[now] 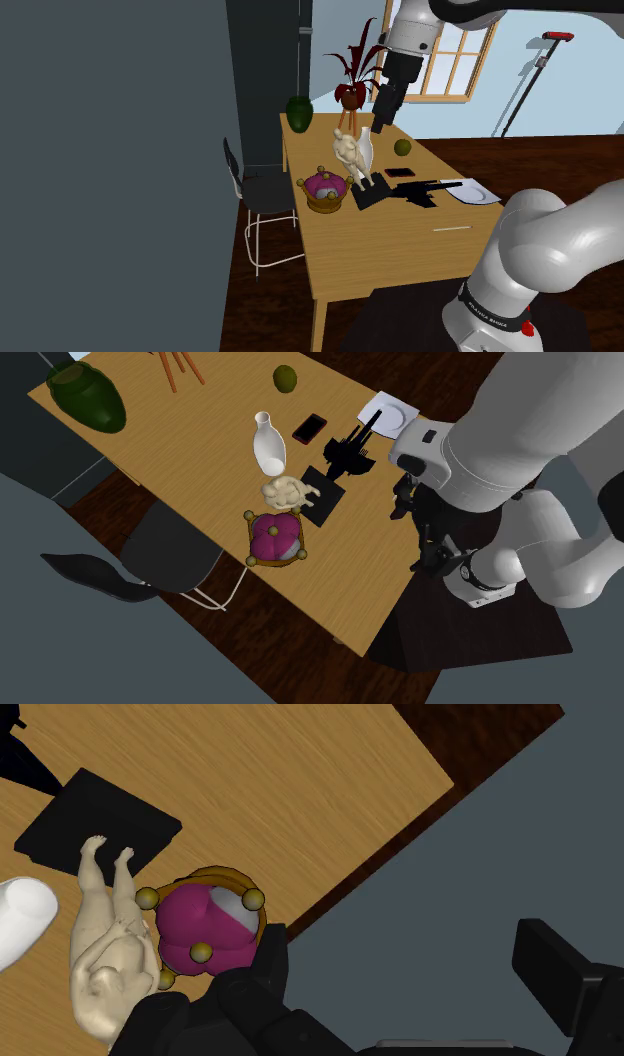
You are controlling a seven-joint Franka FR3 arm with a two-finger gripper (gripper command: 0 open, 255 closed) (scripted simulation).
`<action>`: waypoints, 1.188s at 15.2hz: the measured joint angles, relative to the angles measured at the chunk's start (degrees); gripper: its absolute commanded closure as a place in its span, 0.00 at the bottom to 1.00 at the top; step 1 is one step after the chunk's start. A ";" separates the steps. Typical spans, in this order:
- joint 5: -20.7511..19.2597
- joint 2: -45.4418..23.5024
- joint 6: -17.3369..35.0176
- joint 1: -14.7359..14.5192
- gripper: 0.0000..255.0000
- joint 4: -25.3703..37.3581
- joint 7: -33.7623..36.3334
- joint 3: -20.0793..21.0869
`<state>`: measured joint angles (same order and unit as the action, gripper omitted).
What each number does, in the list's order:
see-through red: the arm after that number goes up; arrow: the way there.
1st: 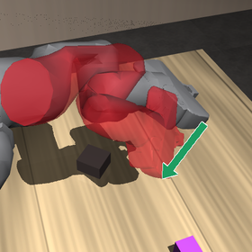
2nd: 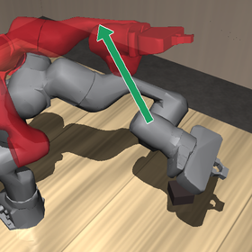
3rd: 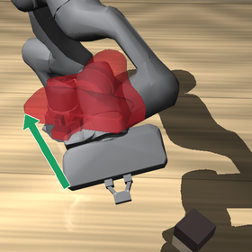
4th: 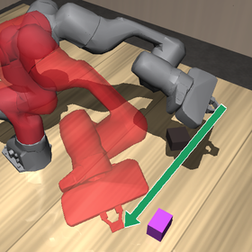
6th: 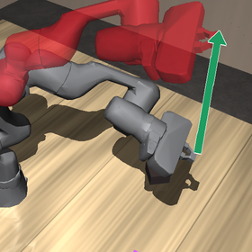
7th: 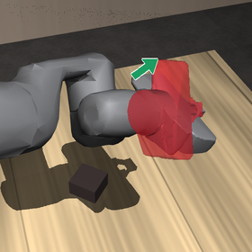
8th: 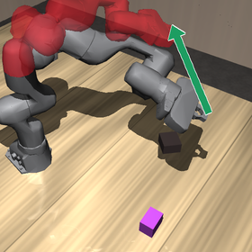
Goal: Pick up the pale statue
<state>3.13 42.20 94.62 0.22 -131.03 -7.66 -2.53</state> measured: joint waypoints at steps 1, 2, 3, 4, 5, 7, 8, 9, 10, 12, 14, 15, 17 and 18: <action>0.00 0.00 0.00 0.00 0.00 0.00 0.00 0.00; -0.41 -0.46 0.37 0.06 0.00 -0.16 -0.67 -0.33; -1.07 -1.60 0.85 0.16 0.00 0.12 -1.79 -0.93; -1.86 -2.65 1.61 0.30 0.00 -0.04 -3.12 -1.61; -2.70 -4.31 2.22 0.44 0.00 0.57 -4.57 -2.39; -4.39 -7.04 3.43 0.76 0.00 1.20 -7.51 -3.91; -5.18 -8.71 4.45 0.89 0.00 1.45 -8.94 -4.64; -5.87 -10.97 5.10 0.94 0.00 2.67 -10.34 -5.34; -6.65 -12.52 5.79 1.12 0.00 3.14 -11.83 -6.11; -7.97 -15.60 7.09 1.32 0.00 4.24 -14.38 -7.25; -9.20 -19.47 8.13 1.59 0.00 6.48 -17.21 -8.60; -9.79 -21.12 8.80 1.75 0.00 7.19 -18.60 -9.23; -10.78 -25.33 10.20 2.14 0.00 9.56 -21.66 -10.70; -11.25 -27.02 11.07 2.25 0.00 10.13 -22.79 -11.13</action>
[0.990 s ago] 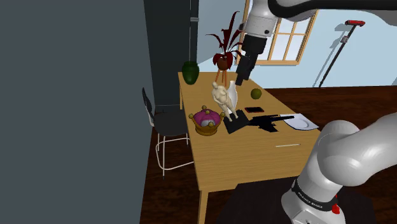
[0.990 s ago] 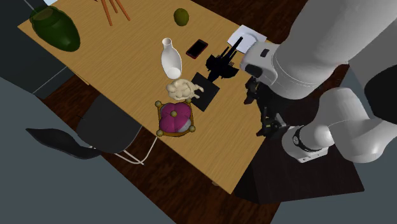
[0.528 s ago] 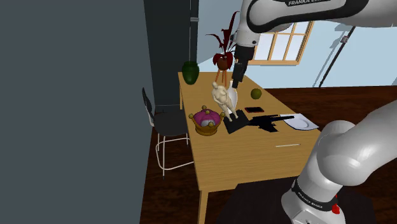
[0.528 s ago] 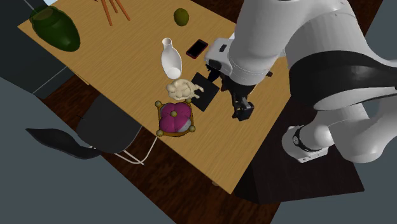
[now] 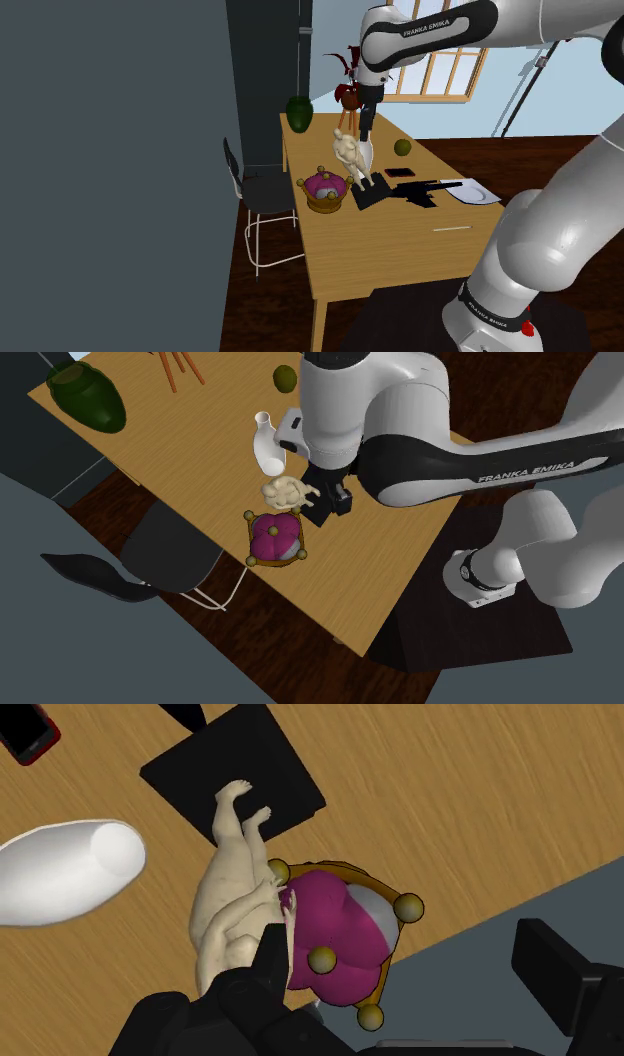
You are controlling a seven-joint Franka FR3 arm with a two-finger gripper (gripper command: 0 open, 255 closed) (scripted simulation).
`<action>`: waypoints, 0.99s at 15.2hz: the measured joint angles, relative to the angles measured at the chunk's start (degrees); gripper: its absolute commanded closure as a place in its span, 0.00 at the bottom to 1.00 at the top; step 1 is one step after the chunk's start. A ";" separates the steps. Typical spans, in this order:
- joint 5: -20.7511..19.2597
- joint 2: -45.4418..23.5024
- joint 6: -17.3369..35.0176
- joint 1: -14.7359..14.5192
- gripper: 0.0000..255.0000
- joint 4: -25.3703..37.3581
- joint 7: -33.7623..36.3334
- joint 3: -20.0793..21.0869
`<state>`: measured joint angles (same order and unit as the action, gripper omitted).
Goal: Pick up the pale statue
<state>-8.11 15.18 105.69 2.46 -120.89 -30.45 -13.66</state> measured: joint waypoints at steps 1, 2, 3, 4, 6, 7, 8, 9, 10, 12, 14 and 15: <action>-0.41 -1.95 0.32 0.21 0.00 1.44 -1.45 -0.60; -0.76 -3.90 0.68 0.38 0.00 2.85 -2.78 -1.09; -1.11 -5.66 1.19 0.50 0.00 3.93 -3.88 -1.44; -1.31 -7.95 1.51 0.73 0.00 5.76 -5.32 -1.96; -1.79 -11.88 2.56 1.20 0.00 8.37 -7.83 -2.76; -1.89 -14.16 2.95 1.41 0.00 10.12 -9.02 -3.06; -2.00 -16.39 3.53 1.71 0.00 11.67 -10.25 -3.39; -2.08 -17.75 3.55 1.89 0.00 12.91 -11.03 -3.55; -2.03 -18.78 3.87 1.98 0.00 13.57 -11.38 -3.61; -2.15 -19.28 5.21 2.01 0.00 12.67 -11.37 -3.62; -2.11 -19.85 6.62 2.11 0.00 11.81 -11.34 -3.68; -2.05 -20.23 7.21 2.14 0.00 11.58 -11.31 -3.69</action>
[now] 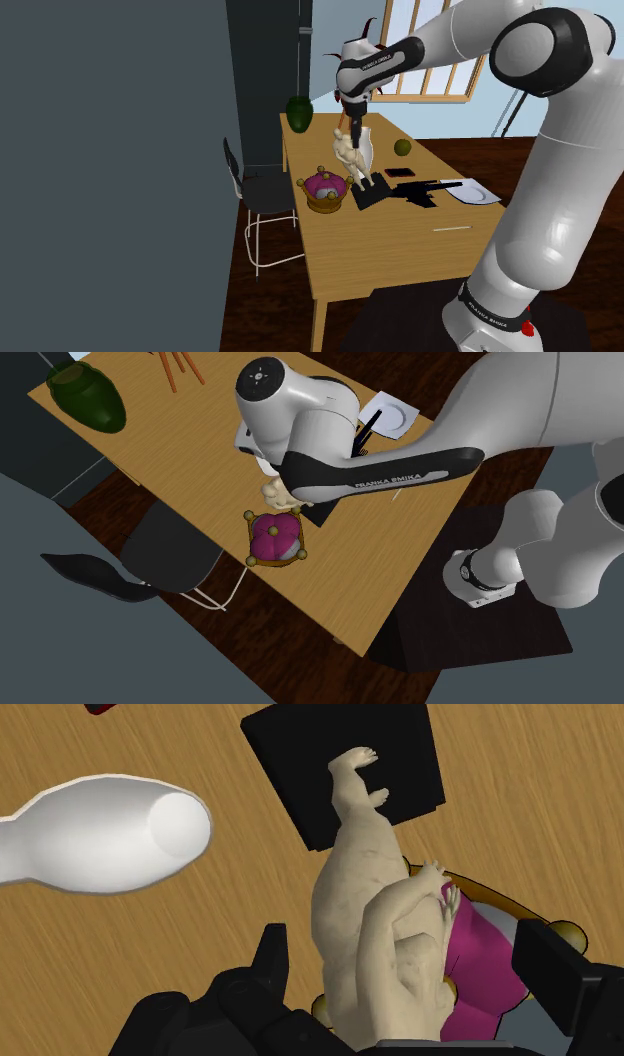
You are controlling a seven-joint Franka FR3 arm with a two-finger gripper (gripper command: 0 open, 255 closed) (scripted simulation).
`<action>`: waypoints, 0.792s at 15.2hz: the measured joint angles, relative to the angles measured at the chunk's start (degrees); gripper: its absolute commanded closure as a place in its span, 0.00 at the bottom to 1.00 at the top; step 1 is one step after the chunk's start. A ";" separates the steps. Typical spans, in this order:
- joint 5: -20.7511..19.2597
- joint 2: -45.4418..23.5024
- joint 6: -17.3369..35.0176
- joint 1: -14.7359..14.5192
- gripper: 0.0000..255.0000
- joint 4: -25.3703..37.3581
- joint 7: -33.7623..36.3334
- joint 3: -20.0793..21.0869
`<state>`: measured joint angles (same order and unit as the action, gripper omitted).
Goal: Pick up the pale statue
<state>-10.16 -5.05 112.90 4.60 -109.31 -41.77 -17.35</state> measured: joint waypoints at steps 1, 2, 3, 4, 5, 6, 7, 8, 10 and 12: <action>0.03 -0.36 0.90 0.06 0.00 -0.55 0.04 -0.03; 0.04 -0.48 1.35 0.06 0.00 -0.90 0.11 -0.03; 0.04 -0.55 1.61 0.07 1.00 -1.09 0.14 -0.03; 0.05 -0.60 1.77 0.08 1.00 -1.18 0.14 -0.04; 0.04 -0.62 1.85 0.09 1.00 -1.20 0.15 -0.05; 0.05 -0.59 1.86 0.10 1.00 -1.21 0.16 -0.06; 0.04 -0.58 1.88 0.10 1.00 -1.23 0.16 -0.07; 0.04 -0.56 1.90 0.11 1.00 -1.26 0.16 -0.07; 0.03 -0.55 1.90 0.10 1.00 -1.27 0.17 -0.07; 0.04 -0.56 1.90 0.11 1.00 -1.25 0.17 -0.07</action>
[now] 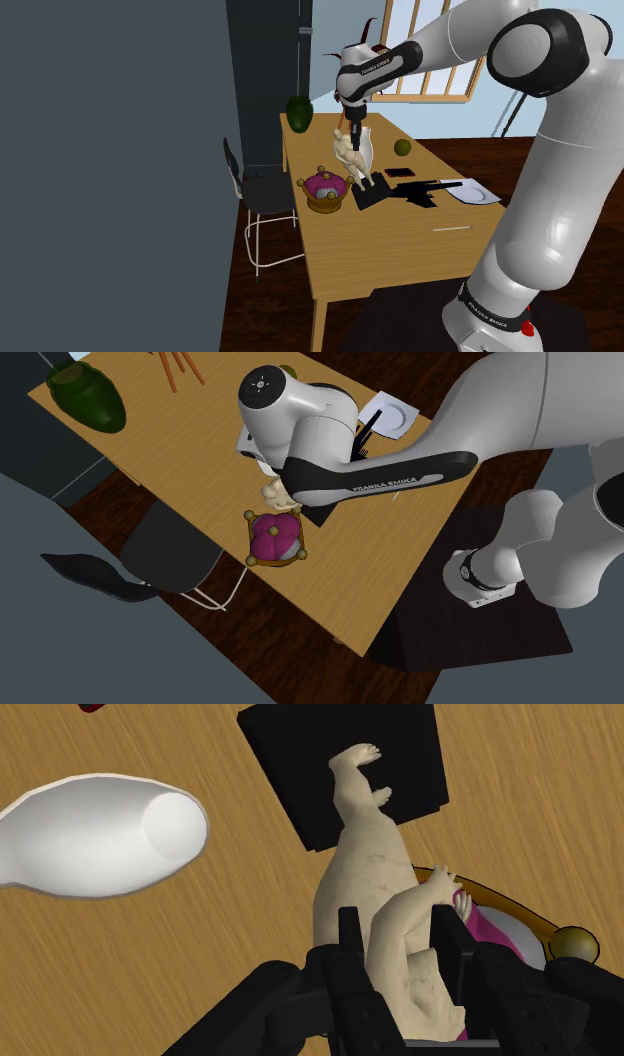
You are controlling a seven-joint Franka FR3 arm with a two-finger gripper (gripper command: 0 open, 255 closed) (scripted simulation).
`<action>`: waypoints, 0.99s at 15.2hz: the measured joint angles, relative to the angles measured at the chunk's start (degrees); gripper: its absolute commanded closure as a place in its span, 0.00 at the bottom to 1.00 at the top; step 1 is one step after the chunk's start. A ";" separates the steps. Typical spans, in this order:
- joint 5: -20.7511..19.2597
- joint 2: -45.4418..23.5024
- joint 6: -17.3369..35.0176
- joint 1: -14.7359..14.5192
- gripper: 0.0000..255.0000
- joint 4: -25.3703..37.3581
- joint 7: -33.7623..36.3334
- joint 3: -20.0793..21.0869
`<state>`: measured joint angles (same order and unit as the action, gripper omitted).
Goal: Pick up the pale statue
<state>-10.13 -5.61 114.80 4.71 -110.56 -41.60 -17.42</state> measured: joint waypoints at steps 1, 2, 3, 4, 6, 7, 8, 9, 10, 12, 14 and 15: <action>0.00 0.00 0.00 -0.01 1.00 0.00 0.02 0.00; 0.00 0.03 -0.32 -0.04 1.00 0.18 0.00 0.03; -0.01 0.16 -0.89 -0.07 1.00 0.56 -0.06 0.04; 0.00 0.32 -1.68 -0.11 1.00 1.19 -0.14 0.07; -0.01 0.71 -3.16 -0.13 1.00 2.32 -0.38 0.06; -0.09 1.06 -3.71 -0.18 1.00 2.50 -0.37 0.09; -0.07 1.14 -4.40 -0.15 1.00 3.11 -0.55 0.06; -0.08 1.29 -5.00 -0.16 1.00 3.57 -0.64 0.06; -0.05 1.37 -5.94 -0.24 1.00 4.42 -0.67 0.12; -0.03 1.60 -7.36 -0.24 1.00 5.63 -0.92 0.12; 0.02 1.68 -8.91 -0.31 1.00 7.10 -1.09 0.17; -0.05 2.00 -9.53 -0.35 1.00 7.40 -1.11 0.19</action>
<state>-10.18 -3.60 105.27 4.36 -103.16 -42.71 -17.23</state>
